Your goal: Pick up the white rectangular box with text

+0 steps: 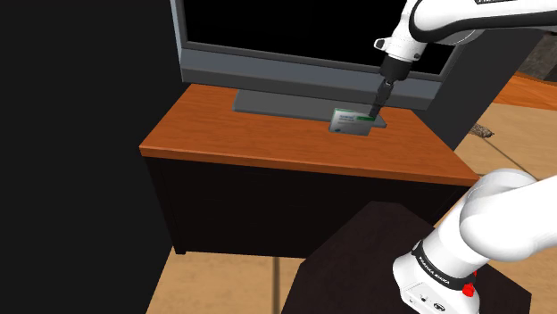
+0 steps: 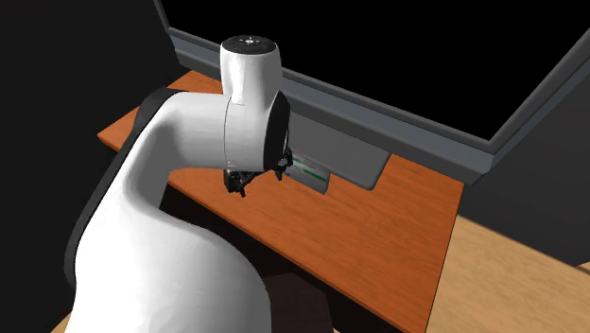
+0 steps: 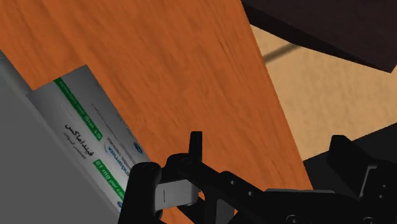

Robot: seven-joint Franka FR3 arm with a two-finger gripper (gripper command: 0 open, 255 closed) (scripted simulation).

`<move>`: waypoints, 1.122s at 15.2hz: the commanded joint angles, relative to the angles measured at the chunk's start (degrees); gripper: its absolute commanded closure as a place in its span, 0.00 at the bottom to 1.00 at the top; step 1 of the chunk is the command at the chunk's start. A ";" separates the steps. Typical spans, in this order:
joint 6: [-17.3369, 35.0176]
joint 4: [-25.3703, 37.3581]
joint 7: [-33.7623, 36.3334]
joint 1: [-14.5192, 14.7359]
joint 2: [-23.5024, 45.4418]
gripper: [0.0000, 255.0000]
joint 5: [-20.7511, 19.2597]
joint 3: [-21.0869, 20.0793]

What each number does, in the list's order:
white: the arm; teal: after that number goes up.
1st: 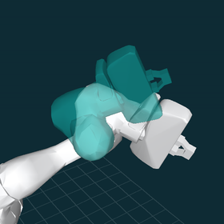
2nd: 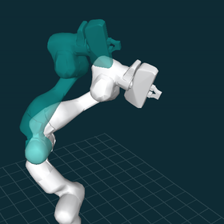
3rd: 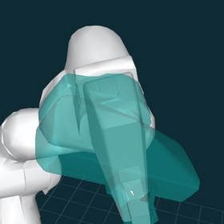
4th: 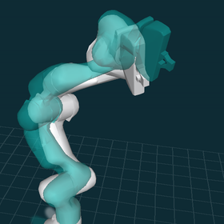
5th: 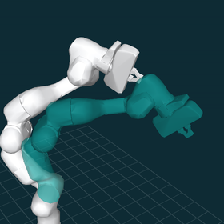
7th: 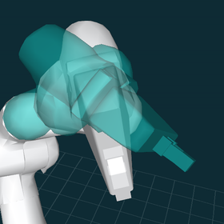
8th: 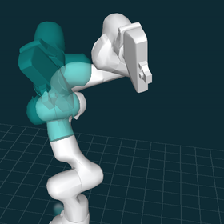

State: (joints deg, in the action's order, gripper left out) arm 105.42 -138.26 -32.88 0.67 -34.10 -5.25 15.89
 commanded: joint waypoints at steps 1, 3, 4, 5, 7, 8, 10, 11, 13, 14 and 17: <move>2.93 1.13 -5.60 0.81 3.53 0.00 -0.99 2.45; 5.58 2.64 -11.05 1.62 7.18 0.00 -1.52 4.88; 6.87 3.54 -13.79 2.10 9.11 0.00 -1.61 6.09; 8.13 4.53 -16.57 2.57 11.12 0.00 -1.54 7.26; 10.54 6.77 -22.22 3.58 15.32 0.00 -0.96 9.49; 11.67 8.03 -25.10 4.08 17.52 0.00 -0.43 10.54; 13.74 10.79 -31.00 5.00 22.09 0.00 1.13 12.45; 14.67 12.29 -34.01 5.41 24.45 0.00 2.14 13.29; 16.11 15.16 -39.41 5.92 28.74 0.00 4.31 14.51; 16.87 14.66 -39.57 5.83 29.06 0.00 4.50 14.48; 19.17 13.25 -40.08 5.78 30.08 0.00 5.10 14.61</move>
State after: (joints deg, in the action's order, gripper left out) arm 123.70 -124.65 -72.59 6.43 -4.56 -0.45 30.42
